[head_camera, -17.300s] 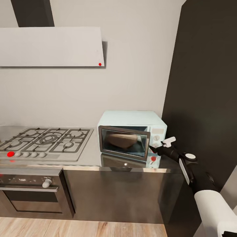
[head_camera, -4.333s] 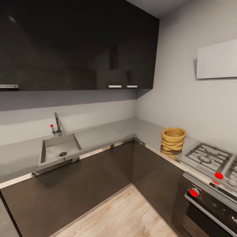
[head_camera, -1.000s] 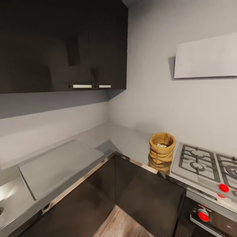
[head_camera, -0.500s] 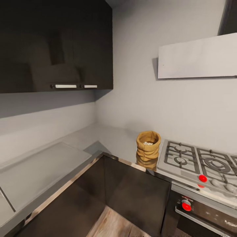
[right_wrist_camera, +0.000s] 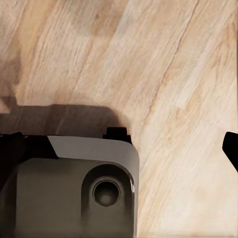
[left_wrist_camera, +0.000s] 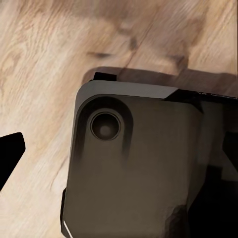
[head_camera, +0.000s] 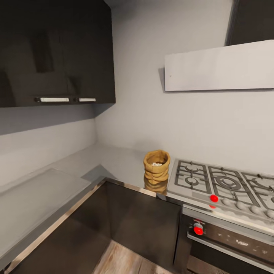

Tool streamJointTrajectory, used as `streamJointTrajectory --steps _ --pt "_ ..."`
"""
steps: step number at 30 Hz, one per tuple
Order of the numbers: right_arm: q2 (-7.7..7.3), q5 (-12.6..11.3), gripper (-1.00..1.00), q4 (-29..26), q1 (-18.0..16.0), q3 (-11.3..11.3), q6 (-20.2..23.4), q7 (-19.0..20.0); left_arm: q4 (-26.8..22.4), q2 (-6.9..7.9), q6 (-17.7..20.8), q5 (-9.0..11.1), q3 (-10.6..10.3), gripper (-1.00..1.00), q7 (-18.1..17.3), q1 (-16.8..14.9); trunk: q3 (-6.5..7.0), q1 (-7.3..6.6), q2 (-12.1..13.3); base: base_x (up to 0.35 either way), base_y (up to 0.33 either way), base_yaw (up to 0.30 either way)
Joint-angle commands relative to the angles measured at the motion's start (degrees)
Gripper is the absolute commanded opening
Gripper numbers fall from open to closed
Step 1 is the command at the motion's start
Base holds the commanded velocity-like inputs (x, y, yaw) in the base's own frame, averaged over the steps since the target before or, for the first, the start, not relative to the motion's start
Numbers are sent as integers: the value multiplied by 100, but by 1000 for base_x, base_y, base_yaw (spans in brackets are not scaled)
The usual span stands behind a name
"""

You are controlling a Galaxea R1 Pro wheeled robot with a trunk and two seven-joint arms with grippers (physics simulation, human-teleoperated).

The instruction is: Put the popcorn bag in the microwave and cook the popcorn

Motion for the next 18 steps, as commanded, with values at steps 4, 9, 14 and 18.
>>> streamJointTrajectory --steps 4,9,14,18 --pt "-5 37 100 18 -7 -49 -31 10 -1 -1 -14 41 10 100 -2 -1 -7 0 -5 0 0 -247" --pt "-12 35 100 18 -6 -49 -31 10 -1 -1 -14 41 10 100 -2 -1 -7 0 -5 0 0 -247" --pt "-15 30 100 18 -6 -49 -31 10 -1 -1 -14 41 10 100 1 -1 -7 0 -5 0 0 -247" --pt "-48 34 100 12 -6 -56 -29 10 -1 -1 -14 41 10 100 -1 -1 -7 0 -5 0 0 -94"
